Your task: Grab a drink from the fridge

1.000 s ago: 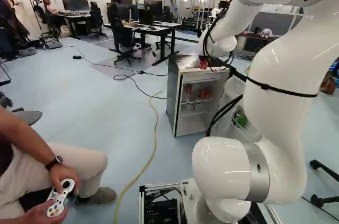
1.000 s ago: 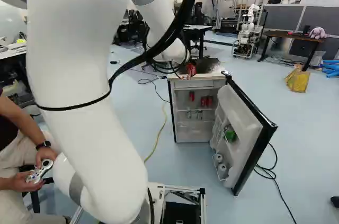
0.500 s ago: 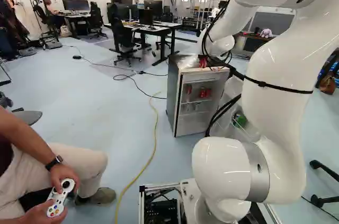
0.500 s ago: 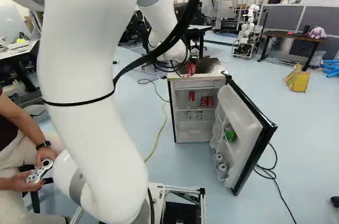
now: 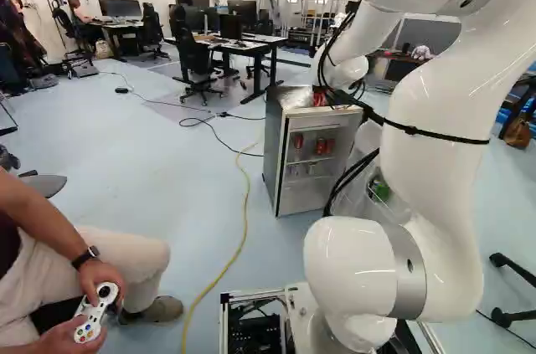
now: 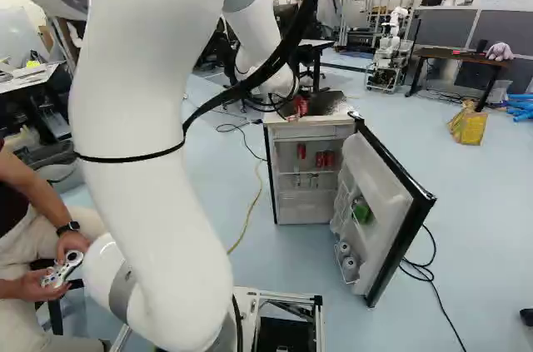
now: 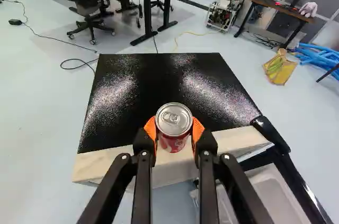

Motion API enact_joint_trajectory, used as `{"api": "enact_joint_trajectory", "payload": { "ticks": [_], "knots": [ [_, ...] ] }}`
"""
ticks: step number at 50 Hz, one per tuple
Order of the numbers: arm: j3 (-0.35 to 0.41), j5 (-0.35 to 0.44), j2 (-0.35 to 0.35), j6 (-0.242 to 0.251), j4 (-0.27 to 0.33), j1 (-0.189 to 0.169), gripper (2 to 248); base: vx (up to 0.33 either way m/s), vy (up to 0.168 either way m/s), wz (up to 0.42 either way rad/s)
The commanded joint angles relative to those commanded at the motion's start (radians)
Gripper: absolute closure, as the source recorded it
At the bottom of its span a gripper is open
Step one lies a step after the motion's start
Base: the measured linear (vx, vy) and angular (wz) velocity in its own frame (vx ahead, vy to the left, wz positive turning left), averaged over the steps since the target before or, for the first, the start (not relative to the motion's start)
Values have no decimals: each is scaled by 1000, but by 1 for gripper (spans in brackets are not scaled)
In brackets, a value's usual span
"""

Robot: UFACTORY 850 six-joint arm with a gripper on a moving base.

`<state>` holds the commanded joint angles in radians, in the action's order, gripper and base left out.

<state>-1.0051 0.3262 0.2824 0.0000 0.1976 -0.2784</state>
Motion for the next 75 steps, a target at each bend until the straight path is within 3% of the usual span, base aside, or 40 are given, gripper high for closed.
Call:
{"api": "enact_joint_trajectory", "payload": {
  "ticks": [75],
  "knots": [
    [-103,-46,86,0,0,14,163,0,0,0]
  ]
}}
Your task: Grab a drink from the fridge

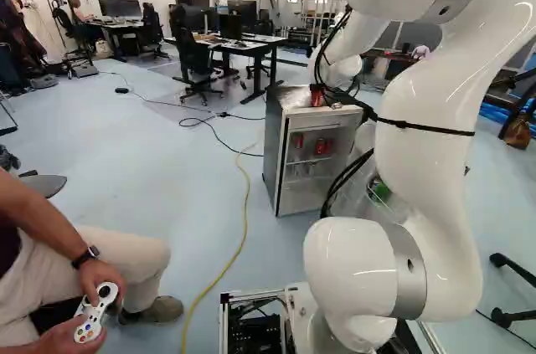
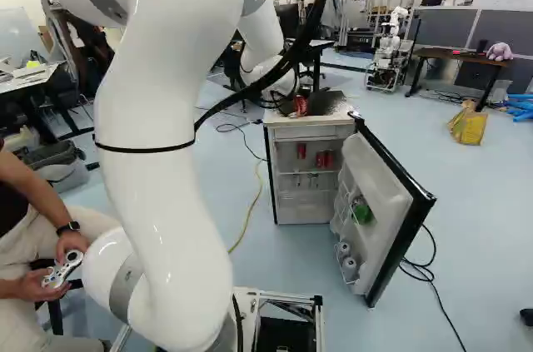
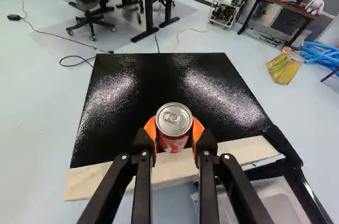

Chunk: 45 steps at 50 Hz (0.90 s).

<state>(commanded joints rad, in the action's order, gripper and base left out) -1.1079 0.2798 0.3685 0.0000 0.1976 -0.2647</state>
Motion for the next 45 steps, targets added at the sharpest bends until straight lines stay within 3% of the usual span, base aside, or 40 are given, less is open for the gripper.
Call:
{"api": "enact_joint_trajectory", "payload": {
  "ticks": [37,38,42,43,45],
  "knots": [
    [-21,-15,17,0,0,3,161,0,0,0],
    [-21,-15,17,0,0,3,134,0,0,0],
    [-21,-15,17,0,0,3,134,0,0,0],
    [-21,-15,17,0,0,3,102,0,0,0],
    [-21,-15,17,0,0,3,102,0,0,0]
  ]
}}
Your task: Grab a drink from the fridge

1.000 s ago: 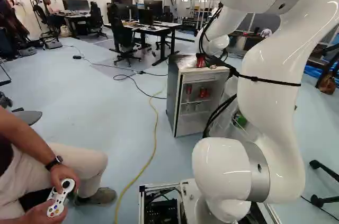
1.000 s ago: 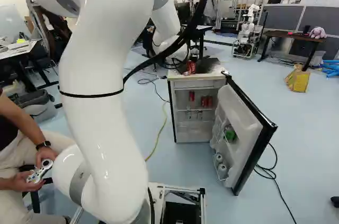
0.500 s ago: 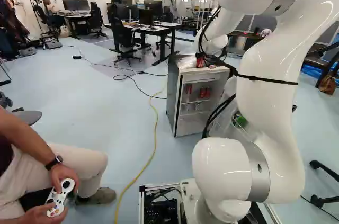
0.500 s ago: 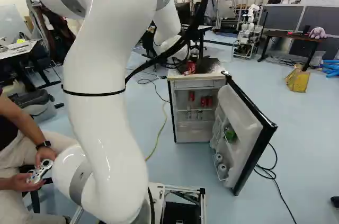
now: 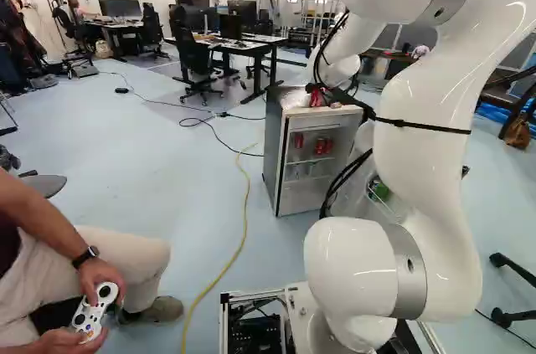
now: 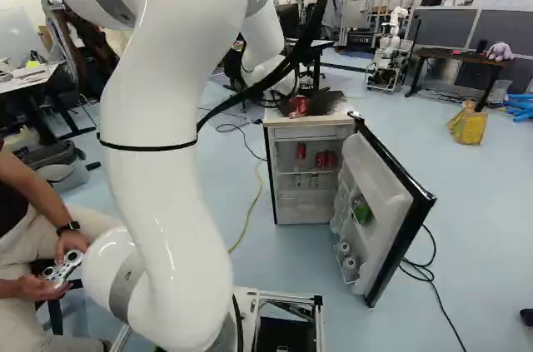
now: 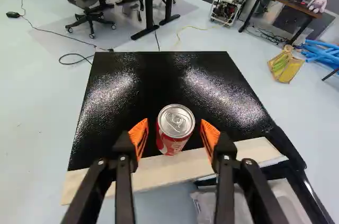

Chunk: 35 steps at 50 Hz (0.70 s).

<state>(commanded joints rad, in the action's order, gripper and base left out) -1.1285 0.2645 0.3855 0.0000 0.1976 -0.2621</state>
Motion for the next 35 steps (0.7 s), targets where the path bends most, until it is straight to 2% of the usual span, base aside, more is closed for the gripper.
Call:
{"api": "enact_joint_trajectory", "payload": {
  "ticks": [3,4,8,9,13,14,35],
  "knots": [
    [0,0,0,0,0,0,102,0,0,0],
    [0,0,0,0,0,0,67,0,0,0],
    [0,0,0,0,0,0,67,0,0,0],
    [0,0,0,0,0,0,32,0,0,0],
    [0,0,0,0,0,0,32,0,0,0],
    [0,0,0,0,0,0,3,0,0,0],
    [9,0,-7,0,0,0,3,0,0,0]
  ]
}}
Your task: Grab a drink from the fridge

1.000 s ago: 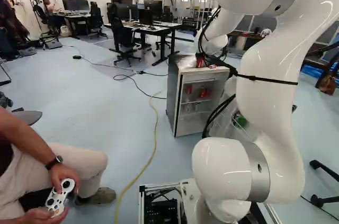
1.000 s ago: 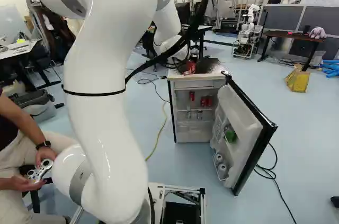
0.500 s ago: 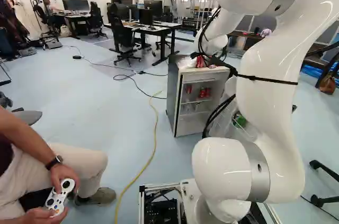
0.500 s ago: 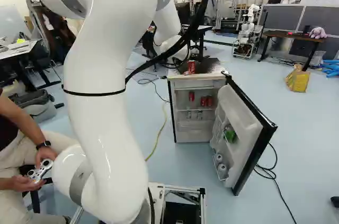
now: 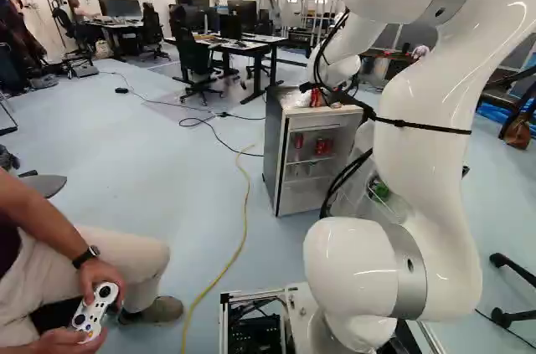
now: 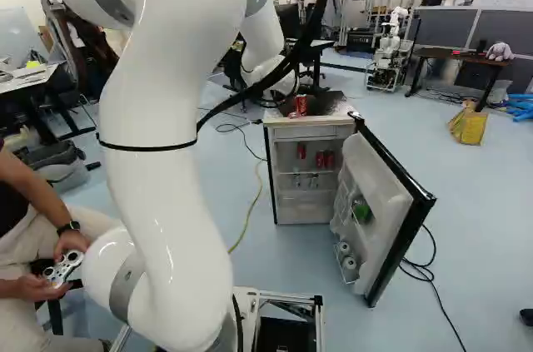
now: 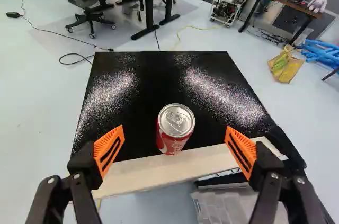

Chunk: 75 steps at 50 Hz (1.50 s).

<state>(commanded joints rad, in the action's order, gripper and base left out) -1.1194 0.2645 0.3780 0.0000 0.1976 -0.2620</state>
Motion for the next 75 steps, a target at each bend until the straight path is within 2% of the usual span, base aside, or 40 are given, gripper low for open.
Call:
{"api": "enact_joint_trajectory", "payload": {
  "ticks": [18,60,75],
  "knots": [
    [52,0,-43,0,0,0,3,0,0,0],
    [259,0,-222,0,0,-10,3,0,0,0],
    [322,5,-280,0,0,-27,3,0,0,0]
  ]
}}
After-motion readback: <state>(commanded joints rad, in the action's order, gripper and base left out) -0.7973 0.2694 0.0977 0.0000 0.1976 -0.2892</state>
